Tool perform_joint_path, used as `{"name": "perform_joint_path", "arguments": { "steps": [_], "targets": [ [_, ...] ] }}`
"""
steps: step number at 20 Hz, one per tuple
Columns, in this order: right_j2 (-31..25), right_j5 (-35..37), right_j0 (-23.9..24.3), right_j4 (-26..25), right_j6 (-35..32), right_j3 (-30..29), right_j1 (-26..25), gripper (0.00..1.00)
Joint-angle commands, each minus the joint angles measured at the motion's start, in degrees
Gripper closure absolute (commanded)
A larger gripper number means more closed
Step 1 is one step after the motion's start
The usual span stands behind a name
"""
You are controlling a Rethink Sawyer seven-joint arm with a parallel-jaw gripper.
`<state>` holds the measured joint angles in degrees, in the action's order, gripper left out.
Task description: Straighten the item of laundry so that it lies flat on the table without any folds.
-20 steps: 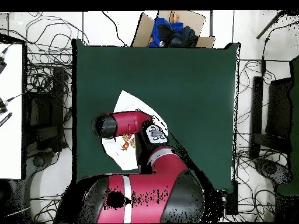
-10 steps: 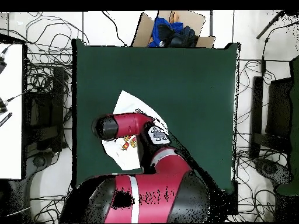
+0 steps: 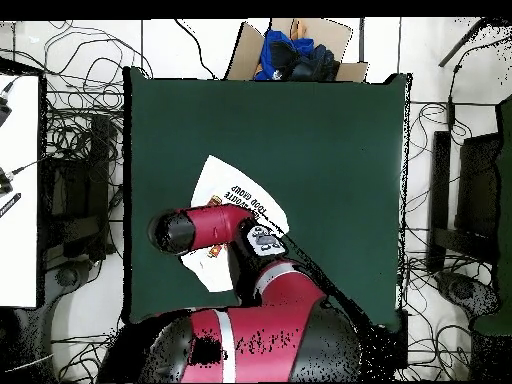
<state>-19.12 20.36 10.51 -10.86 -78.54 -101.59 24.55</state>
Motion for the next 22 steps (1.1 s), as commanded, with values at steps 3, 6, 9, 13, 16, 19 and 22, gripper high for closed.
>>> {"name": "perform_joint_path", "arguments": {
  "steps": [3, 6, 9, 13, 16, 19, 22],
  "targets": [
    [-3.26, 0.01, -1.70, 0.15, -7.12, -0.99, -2.82, 1.00],
    [-4.12, -3.90, -1.06, -0.67, -7.07, -0.62, -3.82, 1.00],
    [-6.21, -8.16, 0.42, -1.68, -7.04, -2.10, -3.69, 1.00],
    [-9.07, -13.53, 2.29, -3.04, -7.20, -4.14, -3.16, 1.00],
    [-10.58, -15.59, 3.35, -3.64, -7.38, -5.51, -2.39, 1.00],
    [-11.36, -16.66, 3.73, -3.81, -7.77, -6.35, -1.75, 1.00],
    [-11.41, -16.70, 3.28, -3.43, -8.34, -7.01, -1.04, 1.00]
  ]
}}
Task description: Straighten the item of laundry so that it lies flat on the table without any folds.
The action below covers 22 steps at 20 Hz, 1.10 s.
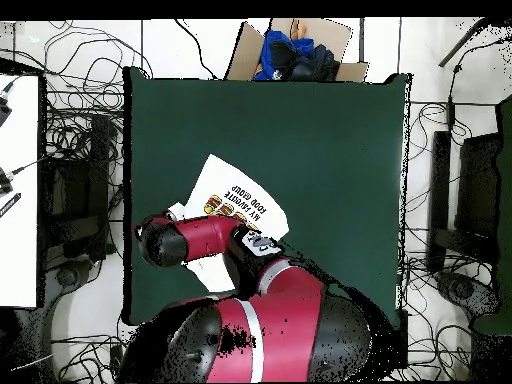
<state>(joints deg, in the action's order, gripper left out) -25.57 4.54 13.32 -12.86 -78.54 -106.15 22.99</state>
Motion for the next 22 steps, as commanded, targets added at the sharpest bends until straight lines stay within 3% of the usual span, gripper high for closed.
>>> {"name": "perform_joint_path", "arguments": {
  "steps": [1, 10, 22],
  "targets": [
    [-4.60, -0.30, 0.03, -1.02, -8.46, -2.30, 0.47, 1.00],
    [0.98, 6.78, -4.18, 3.47, -9.67, 1.34, -3.16, 1.00],
    [0.61, 7.58, -4.91, 5.04, -10.91, -0.04, -2.58, 1.00]
  ]
}}
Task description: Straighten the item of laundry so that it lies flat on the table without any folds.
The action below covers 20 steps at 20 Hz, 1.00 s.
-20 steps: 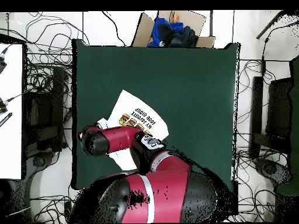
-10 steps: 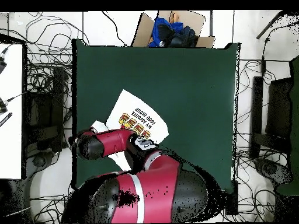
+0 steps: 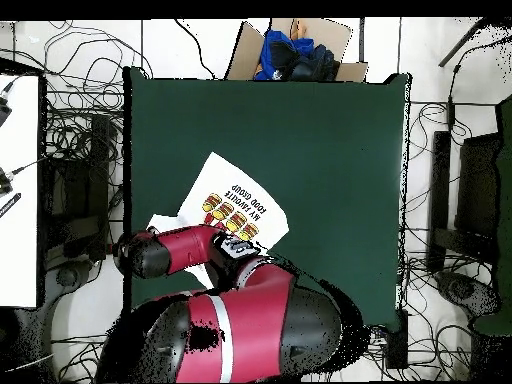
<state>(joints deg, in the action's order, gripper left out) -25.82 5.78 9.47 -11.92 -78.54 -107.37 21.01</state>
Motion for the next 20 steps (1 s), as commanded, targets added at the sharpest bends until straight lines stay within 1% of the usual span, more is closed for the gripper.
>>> {"name": "perform_joint_path", "arguments": {
  "steps": [1, 6, 14, 20],
  "targets": [
    [1.20, 6.55, -1.25, 4.26, -10.84, 1.71, -0.88, 1.00],
    [0.63, 6.79, -1.47, 5.07, -11.14, 1.44, -0.10, 1.00],
    [-1.13, 4.15, -1.76, 6.83, -12.06, 1.59, 1.52, 1.00],
    [-1.65, 2.71, -1.63, 7.10, -12.17, 1.25, 1.47, 1.00]
  ]
}}
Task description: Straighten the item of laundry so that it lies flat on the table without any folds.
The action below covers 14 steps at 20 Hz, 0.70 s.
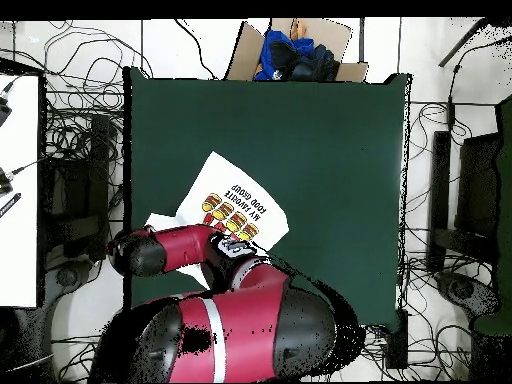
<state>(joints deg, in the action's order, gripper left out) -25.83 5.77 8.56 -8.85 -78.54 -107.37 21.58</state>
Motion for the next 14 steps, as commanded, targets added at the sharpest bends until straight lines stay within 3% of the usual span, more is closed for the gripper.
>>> {"name": "perform_joint_path", "arguments": {
  "steps": [1, 14],
  "targets": [
    [-1.46, 2.69, -0.87, 4.16, -12.24, 1.43, 0.74, 1.00],
    [-1.51, 1.43, -1.27, 5.06, -12.05, 2.48, 0.01, 1.00]
  ]
}}
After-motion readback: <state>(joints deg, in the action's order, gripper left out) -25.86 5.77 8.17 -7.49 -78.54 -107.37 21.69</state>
